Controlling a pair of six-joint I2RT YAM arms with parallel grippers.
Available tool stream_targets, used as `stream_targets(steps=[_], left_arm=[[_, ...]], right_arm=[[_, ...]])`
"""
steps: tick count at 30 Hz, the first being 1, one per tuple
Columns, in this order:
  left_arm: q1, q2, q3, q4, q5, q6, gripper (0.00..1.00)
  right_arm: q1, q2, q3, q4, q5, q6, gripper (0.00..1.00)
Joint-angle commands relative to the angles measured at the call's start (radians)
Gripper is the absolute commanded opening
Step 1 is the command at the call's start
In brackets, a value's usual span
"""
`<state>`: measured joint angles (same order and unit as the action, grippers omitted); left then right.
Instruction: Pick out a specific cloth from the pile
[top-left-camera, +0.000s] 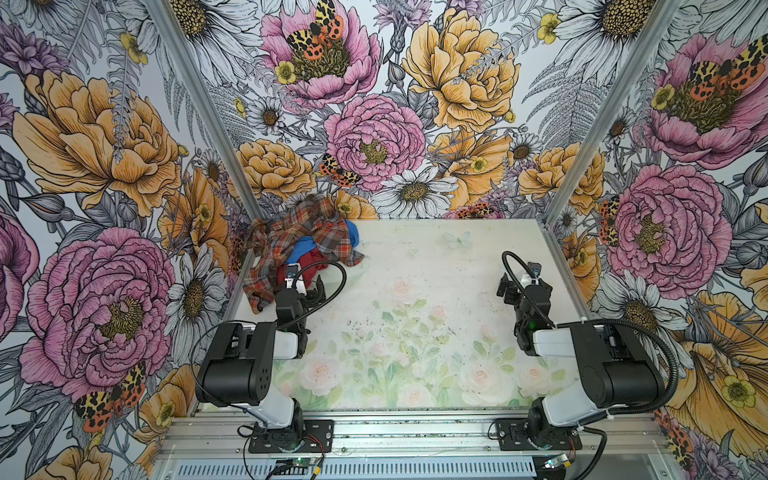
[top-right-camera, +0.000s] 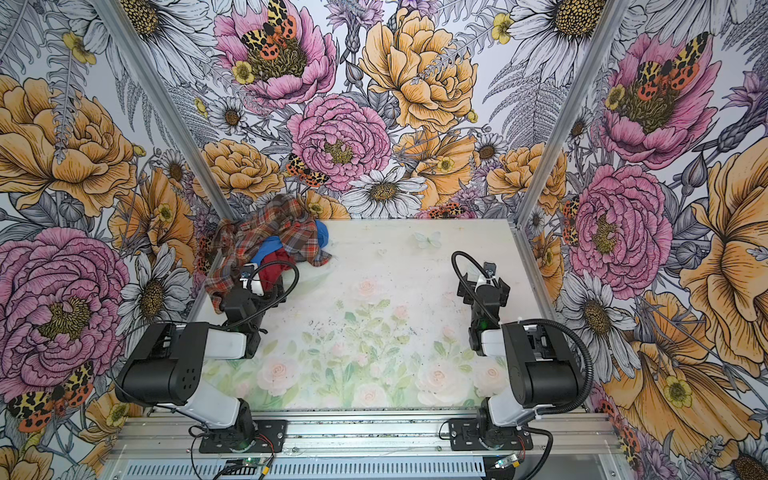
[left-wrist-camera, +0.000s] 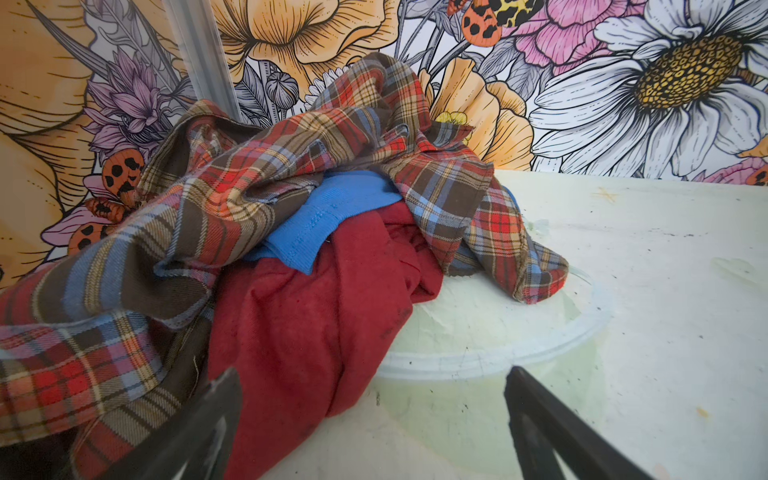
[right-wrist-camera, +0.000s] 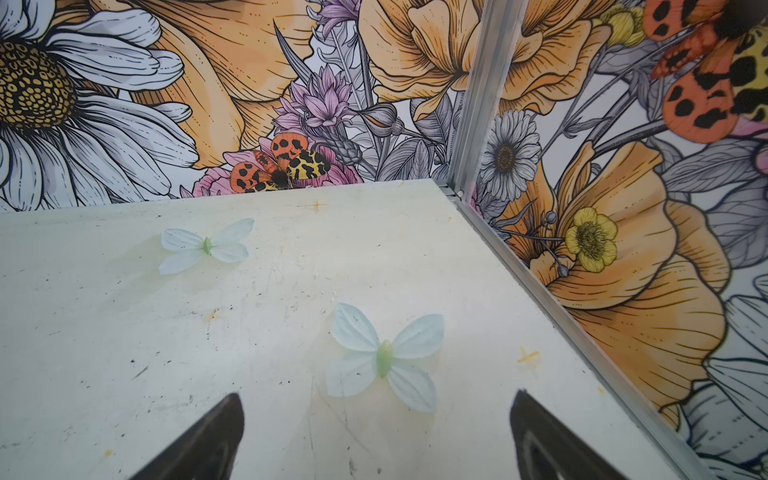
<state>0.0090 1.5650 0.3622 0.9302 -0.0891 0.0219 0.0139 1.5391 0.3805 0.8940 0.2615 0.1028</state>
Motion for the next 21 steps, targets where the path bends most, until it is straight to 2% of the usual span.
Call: stream_targets(steps=[1,4,6,8,11,14,15,17,18,21], left_arm=[[-0.007,-0.014,0.015,0.011,-0.014,-0.008,0.99],[-0.010,-0.014,0.014,0.012,-0.020,-0.007,0.99],[-0.026,-0.016,0.008,0.024,-0.046,0.004,0.99],[-0.044,-0.021,-0.010,0.056,-0.088,0.013,0.99],[-0.072,-0.094,-0.060,0.092,-0.197,0.011,0.99],[-0.141,-0.199,-0.073,0.037,-0.301,0.062,0.99],[-0.172,-0.219,-0.059,-0.002,-0.348,0.083,0.99],[-0.225,-0.258,0.014,-0.175,-0.432,0.088,0.99],[-0.241,-0.276,0.076,-0.314,-0.447,0.053,0.99],[-0.242,-0.306,0.254,-0.703,-0.441,-0.092,0.99]], right_arm=[[0.013,-0.001,-0.012,0.031,0.012,-0.016,0.99],[0.019,0.000,-0.017,0.041,0.024,-0.021,1.00],[0.047,-0.014,-0.038,0.079,0.094,-0.033,0.99],[0.057,-0.049,-0.062,0.099,0.101,-0.043,1.00],[0.159,-0.188,-0.018,-0.068,0.274,-0.110,0.99],[0.276,-0.290,-0.043,0.024,0.323,-0.202,1.00],[0.333,-0.335,-0.025,-0.005,0.340,-0.205,1.00],[0.431,-0.410,0.101,-0.296,0.327,-0.150,1.00],[0.478,-0.419,0.179,-0.462,0.308,-0.094,1.00],[0.613,-0.358,0.335,-0.706,0.212,0.031,1.00]])
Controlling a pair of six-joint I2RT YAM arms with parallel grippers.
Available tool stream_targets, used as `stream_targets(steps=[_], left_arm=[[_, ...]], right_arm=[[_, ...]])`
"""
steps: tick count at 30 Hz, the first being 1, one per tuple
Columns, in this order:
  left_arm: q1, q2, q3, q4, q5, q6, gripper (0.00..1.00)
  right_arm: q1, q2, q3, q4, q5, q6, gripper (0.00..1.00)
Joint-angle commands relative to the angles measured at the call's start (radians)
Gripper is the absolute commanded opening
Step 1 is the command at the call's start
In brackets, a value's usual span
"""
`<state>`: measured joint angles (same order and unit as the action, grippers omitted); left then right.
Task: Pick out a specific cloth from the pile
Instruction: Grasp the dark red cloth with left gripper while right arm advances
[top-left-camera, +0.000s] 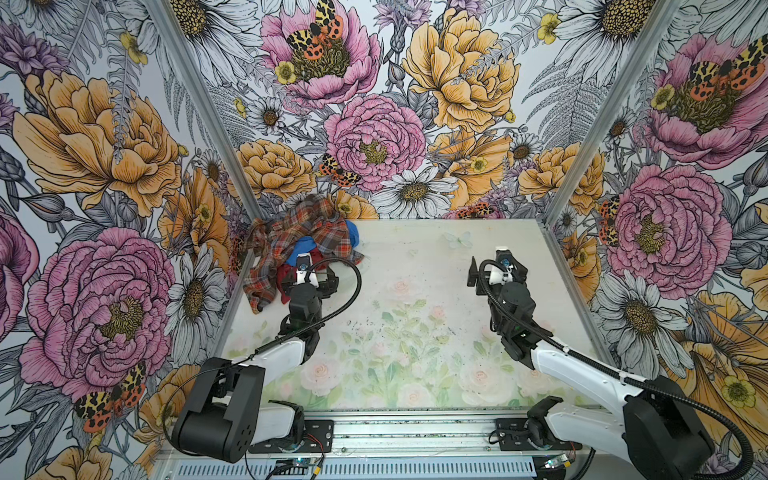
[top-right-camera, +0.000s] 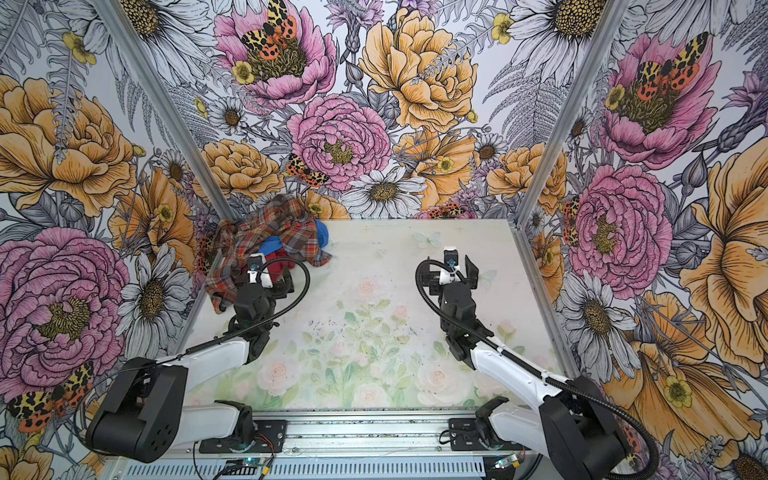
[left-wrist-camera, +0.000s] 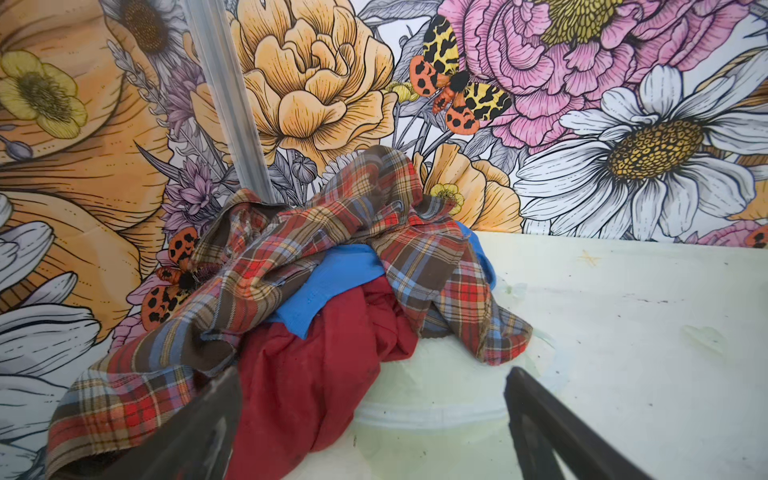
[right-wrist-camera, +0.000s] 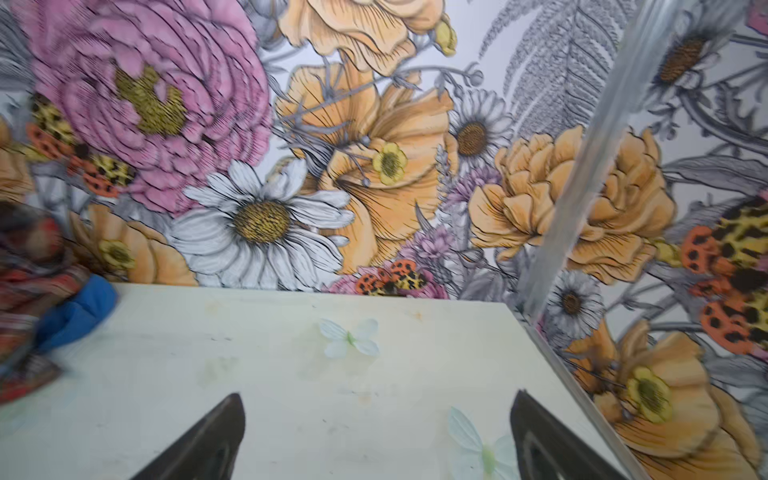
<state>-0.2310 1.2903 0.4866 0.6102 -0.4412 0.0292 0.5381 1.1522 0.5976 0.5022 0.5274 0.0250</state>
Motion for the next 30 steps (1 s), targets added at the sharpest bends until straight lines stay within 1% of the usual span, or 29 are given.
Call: stream_targets(steps=[1,2,4,6,7,8,10,12,14,18,21,24,30], left_arm=[[0.006,-0.028,0.169,-0.465,-0.080,-0.129,0.99],[0.017,-0.018,0.216,-0.554,-0.067,-0.160,0.99],[0.045,0.012,0.295,-0.691,-0.046,-0.208,0.96],[0.076,0.066,0.348,-0.757,0.008,-0.250,0.90],[0.096,0.100,0.371,-0.778,0.048,-0.267,0.86],[0.117,0.145,0.406,-0.815,0.094,-0.288,0.82],[0.156,0.236,0.465,-0.861,0.150,-0.318,0.75],[0.186,0.310,0.516,-0.879,0.178,-0.336,0.67],[0.199,0.361,0.549,-0.878,0.182,-0.353,0.64],[0.200,0.436,0.610,-0.879,0.171,-0.375,0.61],[0.199,0.495,0.675,-0.916,0.177,-0.374,0.61],[0.200,0.568,0.746,-0.961,0.158,-0.370,0.61],[0.210,0.648,0.836,-1.023,0.184,-0.380,0.60]], right_arm=[[0.133,0.057,0.148,-0.347,-0.087,0.124,0.99],[0.190,0.093,0.166,-0.359,-0.108,0.125,0.99],[0.308,0.157,0.143,-0.268,-0.134,0.074,0.99],[0.386,0.224,0.033,-0.017,-0.177,0.028,1.00],[0.403,0.251,0.008,0.061,-0.198,0.039,1.00],[0.413,0.272,0.020,0.069,-0.249,0.066,0.99],[0.422,0.310,0.054,0.034,-0.346,0.054,1.00],[0.433,0.341,0.067,0.031,-0.335,0.043,1.00],[0.433,0.345,0.063,0.050,-0.341,0.039,0.99],[0.433,0.316,0.055,0.053,-0.359,0.046,0.99],[0.427,0.300,0.039,0.065,-0.347,0.046,0.99],[0.423,0.302,0.037,0.065,-0.349,0.046,0.99],[0.417,0.307,0.039,0.061,-0.348,0.043,0.99]])
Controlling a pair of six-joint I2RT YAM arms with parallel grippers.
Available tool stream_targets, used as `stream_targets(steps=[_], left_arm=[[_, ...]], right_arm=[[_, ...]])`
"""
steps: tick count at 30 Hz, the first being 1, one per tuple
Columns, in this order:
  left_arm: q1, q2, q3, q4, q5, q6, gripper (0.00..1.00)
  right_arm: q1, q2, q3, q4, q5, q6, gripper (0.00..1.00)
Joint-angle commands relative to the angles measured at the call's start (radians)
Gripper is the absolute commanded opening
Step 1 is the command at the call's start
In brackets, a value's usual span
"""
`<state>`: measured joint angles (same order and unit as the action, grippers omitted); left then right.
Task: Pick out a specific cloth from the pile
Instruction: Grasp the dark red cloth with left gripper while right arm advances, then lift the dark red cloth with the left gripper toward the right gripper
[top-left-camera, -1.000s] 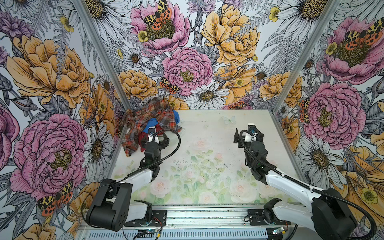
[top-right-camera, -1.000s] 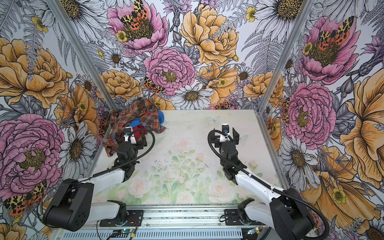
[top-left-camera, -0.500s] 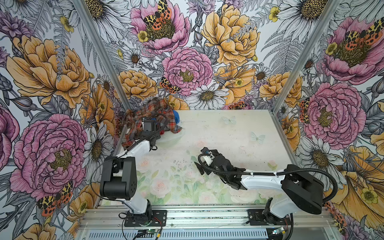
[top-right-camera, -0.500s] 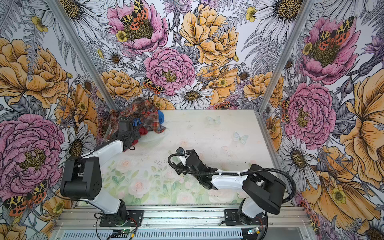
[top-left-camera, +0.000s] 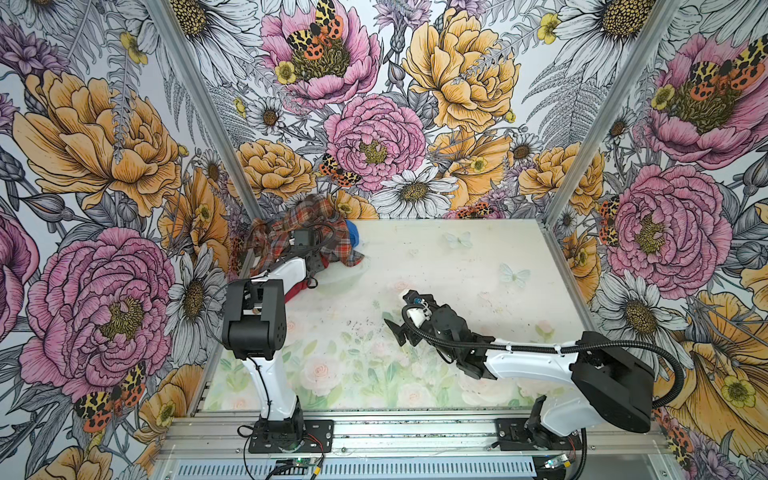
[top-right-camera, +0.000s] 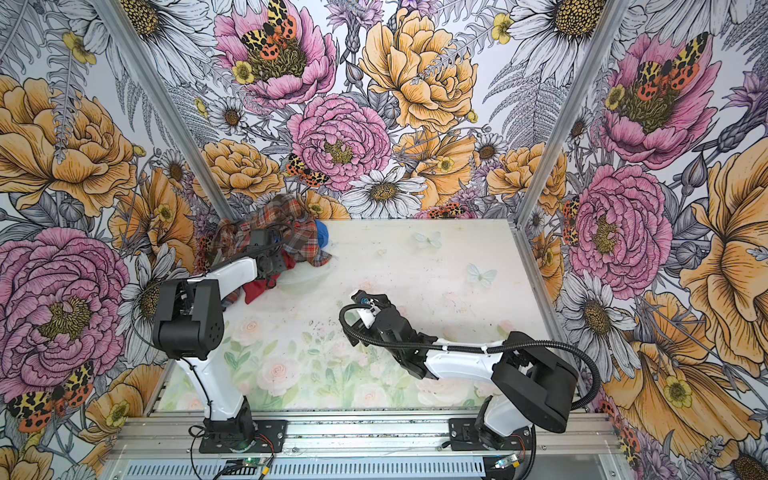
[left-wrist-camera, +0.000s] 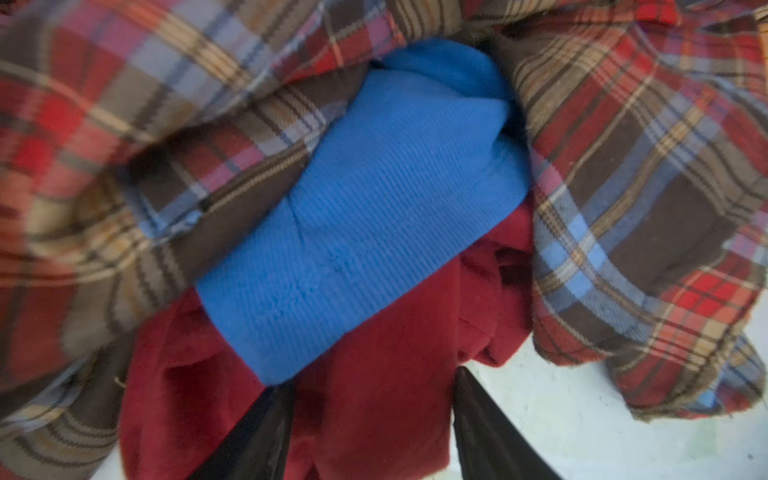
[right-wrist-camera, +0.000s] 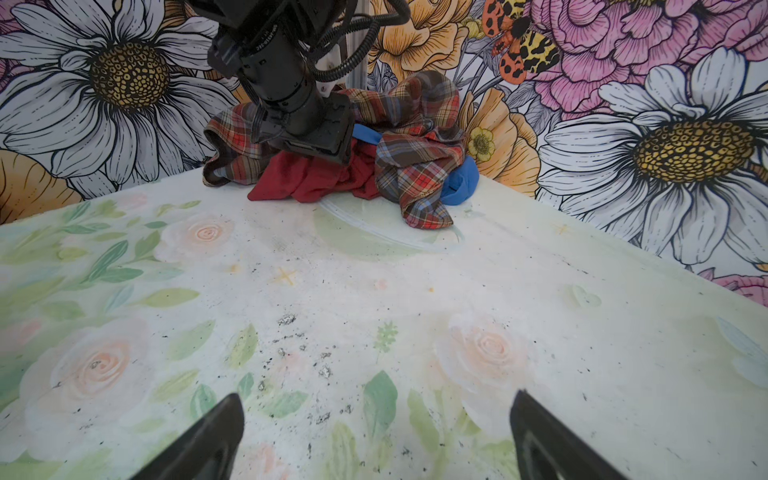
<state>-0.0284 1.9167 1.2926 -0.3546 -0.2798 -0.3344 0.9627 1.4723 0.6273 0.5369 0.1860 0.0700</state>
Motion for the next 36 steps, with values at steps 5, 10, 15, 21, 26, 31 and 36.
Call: stream_targets(steps=[5,10,15,21,26,31,36], left_arm=[[0.013,0.030,0.050,-0.069,0.040,-0.016,0.37],[0.013,-0.064,0.027,-0.068,0.015,-0.020,0.07],[0.022,-0.243,0.050,-0.096,-0.017,-0.016,0.00],[0.028,-0.378,0.232,-0.173,0.012,0.019,0.00],[-0.019,-0.431,0.422,-0.173,0.204,0.042,0.00],[-0.255,-0.429,0.650,-0.160,0.262,0.168,0.00],[-0.507,-0.340,0.825,-0.088,0.294,0.220,0.00]], right_arm=[[-0.019,-0.025,0.002,0.025,-0.004,-0.004,0.99],[-0.036,-0.032,-0.005,0.026,-0.003,0.000,1.00],[-0.057,-0.035,-0.007,0.026,-0.010,0.019,1.00],[-0.102,-0.079,-0.031,0.026,-0.010,0.066,0.99],[-0.192,-0.134,-0.064,0.005,0.038,0.152,1.00],[-0.310,-0.194,-0.096,-0.058,0.099,0.259,1.00],[-0.385,-0.307,-0.144,-0.109,0.157,0.300,1.00]])
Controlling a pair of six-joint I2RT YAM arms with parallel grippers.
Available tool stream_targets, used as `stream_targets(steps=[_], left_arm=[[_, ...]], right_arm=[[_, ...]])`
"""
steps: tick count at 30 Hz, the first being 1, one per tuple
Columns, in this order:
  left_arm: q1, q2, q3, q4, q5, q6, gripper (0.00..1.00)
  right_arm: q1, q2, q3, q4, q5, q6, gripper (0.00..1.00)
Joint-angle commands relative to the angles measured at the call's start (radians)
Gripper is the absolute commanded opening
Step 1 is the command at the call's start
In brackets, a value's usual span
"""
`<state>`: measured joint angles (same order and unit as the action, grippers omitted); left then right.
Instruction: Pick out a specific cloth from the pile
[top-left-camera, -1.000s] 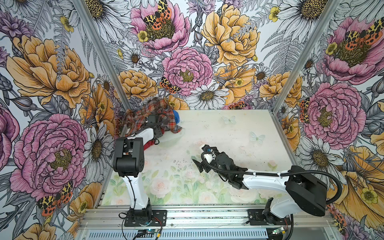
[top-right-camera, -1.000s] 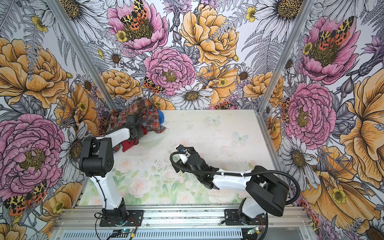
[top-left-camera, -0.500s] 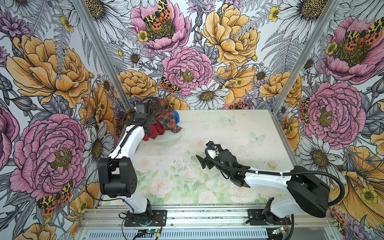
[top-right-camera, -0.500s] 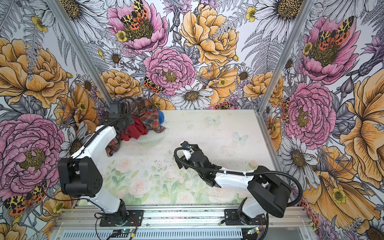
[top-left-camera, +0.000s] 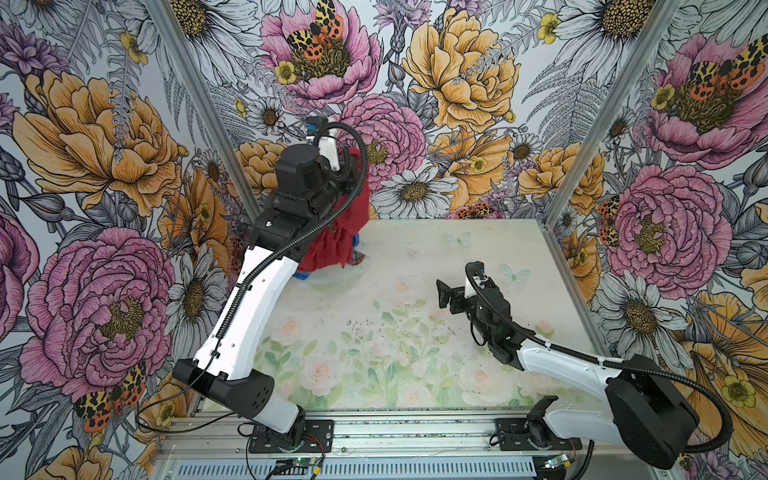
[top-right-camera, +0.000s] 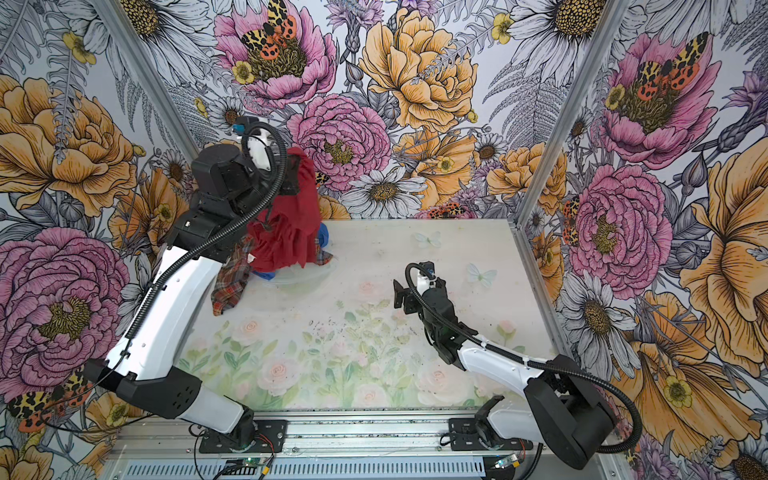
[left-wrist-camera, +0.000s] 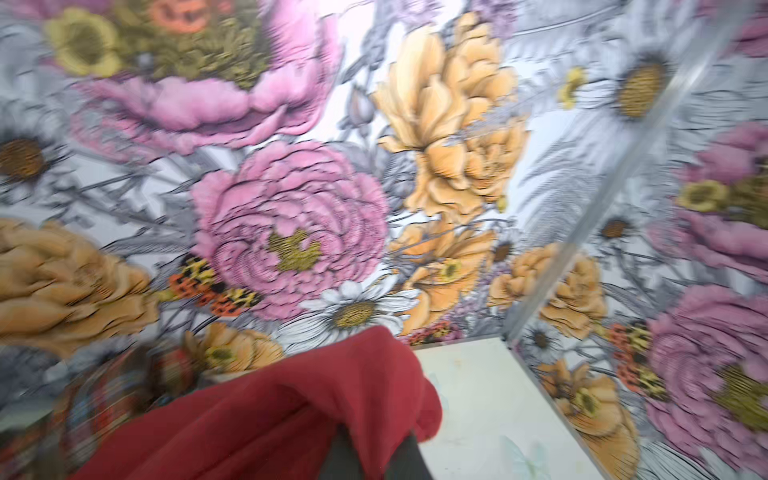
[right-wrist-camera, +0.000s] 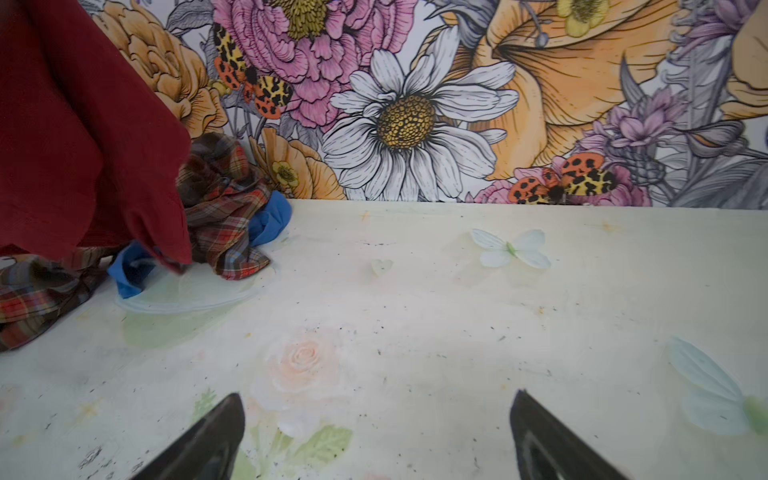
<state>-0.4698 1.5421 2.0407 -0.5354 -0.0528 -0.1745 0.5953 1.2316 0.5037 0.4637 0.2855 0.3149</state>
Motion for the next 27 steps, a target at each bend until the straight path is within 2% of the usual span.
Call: stream_targets(steps=[1,6,9,12,18,19,20,22,24,25,26,27], left_arm=[[-0.099,0.071,0.118,0.096,0.068,0.055,0.00],[-0.219,0.256,0.293,0.098,0.060,0.089,0.00],[-0.260,0.356,0.310,0.106,-0.048,0.117,0.00],[-0.262,0.421,0.251,0.112,-0.148,0.148,0.00],[-0.251,0.481,0.022,0.112,-0.147,0.201,0.00],[-0.252,0.483,-0.020,0.112,-0.134,0.217,0.02],[-0.251,0.482,-0.054,0.113,-0.119,0.234,0.09],[-0.253,0.466,-0.111,0.092,-0.104,0.281,0.49],[-0.256,0.424,-0.160,0.070,-0.148,0.312,0.74],[-0.256,0.388,-0.192,0.063,-0.148,0.326,0.94],[-0.255,0.353,-0.215,0.050,-0.181,0.334,0.99],[-0.256,0.314,-0.238,0.021,-0.184,0.336,0.99]], right_arm=[[-0.025,-0.099,-0.032,-0.040,0.072,0.052,1.00],[-0.029,-0.270,-0.101,-0.037,0.134,0.013,1.00],[-0.030,-0.365,-0.141,-0.036,0.180,0.000,0.99],[-0.030,-0.419,-0.164,-0.037,0.190,-0.008,1.00],[-0.032,-0.373,-0.143,-0.057,0.211,-0.010,0.99],[-0.032,-0.363,-0.137,-0.064,0.213,-0.009,0.99],[-0.032,-0.354,-0.132,-0.072,0.222,-0.008,1.00],[-0.034,-0.334,-0.117,-0.098,0.258,-0.002,1.00],[-0.043,-0.316,-0.109,-0.118,0.281,0.008,1.00],[-0.050,-0.308,-0.103,-0.130,0.287,0.019,0.99],[-0.059,-0.298,-0.097,-0.141,0.287,0.030,0.99],[-0.070,-0.286,-0.084,-0.165,0.284,0.045,1.00]])
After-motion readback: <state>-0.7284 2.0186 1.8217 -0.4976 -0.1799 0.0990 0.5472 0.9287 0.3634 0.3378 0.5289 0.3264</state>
